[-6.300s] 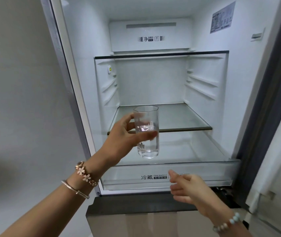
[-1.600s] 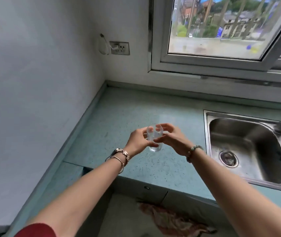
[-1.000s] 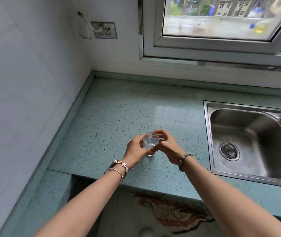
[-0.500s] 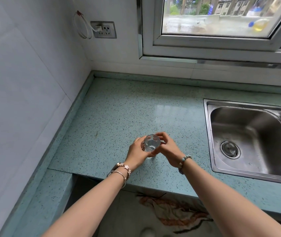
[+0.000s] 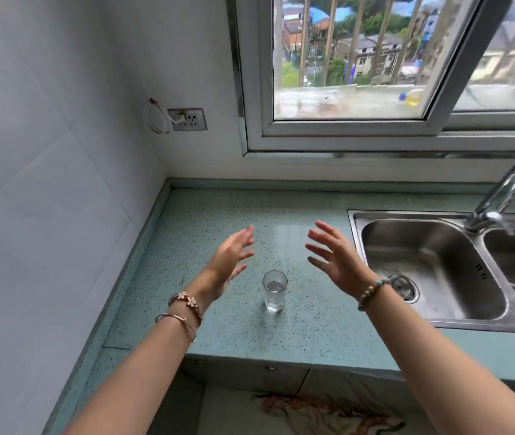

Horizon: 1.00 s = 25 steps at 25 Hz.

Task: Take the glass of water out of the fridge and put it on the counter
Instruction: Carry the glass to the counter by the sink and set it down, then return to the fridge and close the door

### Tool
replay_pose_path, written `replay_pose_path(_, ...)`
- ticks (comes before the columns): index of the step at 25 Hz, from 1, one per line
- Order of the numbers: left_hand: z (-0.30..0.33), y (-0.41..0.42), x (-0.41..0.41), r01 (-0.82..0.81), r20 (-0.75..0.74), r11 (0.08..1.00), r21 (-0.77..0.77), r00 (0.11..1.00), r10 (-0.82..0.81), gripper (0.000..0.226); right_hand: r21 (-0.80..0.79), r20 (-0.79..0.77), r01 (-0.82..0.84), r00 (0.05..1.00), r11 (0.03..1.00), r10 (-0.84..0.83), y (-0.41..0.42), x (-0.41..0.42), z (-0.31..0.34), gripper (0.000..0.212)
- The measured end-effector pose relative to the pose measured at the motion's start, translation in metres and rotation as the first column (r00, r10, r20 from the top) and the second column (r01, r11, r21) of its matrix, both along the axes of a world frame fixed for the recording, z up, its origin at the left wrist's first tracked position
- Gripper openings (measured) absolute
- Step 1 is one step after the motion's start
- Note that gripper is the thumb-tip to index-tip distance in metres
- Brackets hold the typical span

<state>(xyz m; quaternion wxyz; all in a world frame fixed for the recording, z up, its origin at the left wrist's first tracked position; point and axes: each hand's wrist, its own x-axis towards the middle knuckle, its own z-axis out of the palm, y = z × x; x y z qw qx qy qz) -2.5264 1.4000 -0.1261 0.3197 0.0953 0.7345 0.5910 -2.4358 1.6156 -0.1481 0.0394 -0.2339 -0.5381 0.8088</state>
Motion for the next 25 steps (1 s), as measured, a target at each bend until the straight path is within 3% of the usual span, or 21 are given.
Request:
replay_pose_path(2, 0.049, 0.008, 0.002, -0.072, 0.159, 0.949, 0.306, 0.987, 0.023, 0.068, -0.139, -0.072, 0.063, 0.995, 0.988, -0.074, 0.004, 0.010, 0.043, 0.059)
replay_pose_path(4, 0.092, 0.018, 0.014, -0.082, 0.237, 0.881, 0.466, 0.971, -0.035, 0.067, -0.195, -0.125, 0.071, 0.987, 0.978, -0.096, 0.006, 0.031, 0.082, 0.057)
replay_pose_path(11, 0.171, 0.050, 0.095, 0.208, 0.113, 0.803, 0.559, 0.940, -0.322, 0.063, -0.151, -0.337, 0.197, 0.911, 0.969, -0.238, 0.004, 0.156, 0.164, 0.060)
replay_pose_path(15, 0.200, 0.078, 0.187, 0.440, 0.046, 0.695, 0.569, 0.827, -0.561, 0.055, -0.147, -0.411, 0.386, 0.814, 0.911, -0.411, -0.007, 0.280, 0.183, 0.057)
replay_pose_path(17, 0.206, 0.093, 0.255, 0.560, 0.024, 0.604, 0.566, 0.722, -0.692, 0.049, -0.190, -0.425, 0.517, 0.723, 0.835, -0.544, -0.021, 0.359, 0.184, 0.056)
replay_pose_path(20, 0.200, 0.113, 0.374, 0.684, 0.041, 0.447, 0.577, 0.522, -0.852, 0.047, -0.235, -0.391, 0.729, 0.535, 0.643, -0.749, -0.064, 0.494, 0.183, 0.055)
replay_pose_path(25, 0.191, 0.084, 0.633, 0.781, 0.184, 0.111, 0.615, -0.006, -0.983, 0.047, -0.241, -0.335, 0.967, -0.001, 0.085, -0.942, -0.214, 0.743, 0.187, 0.052)
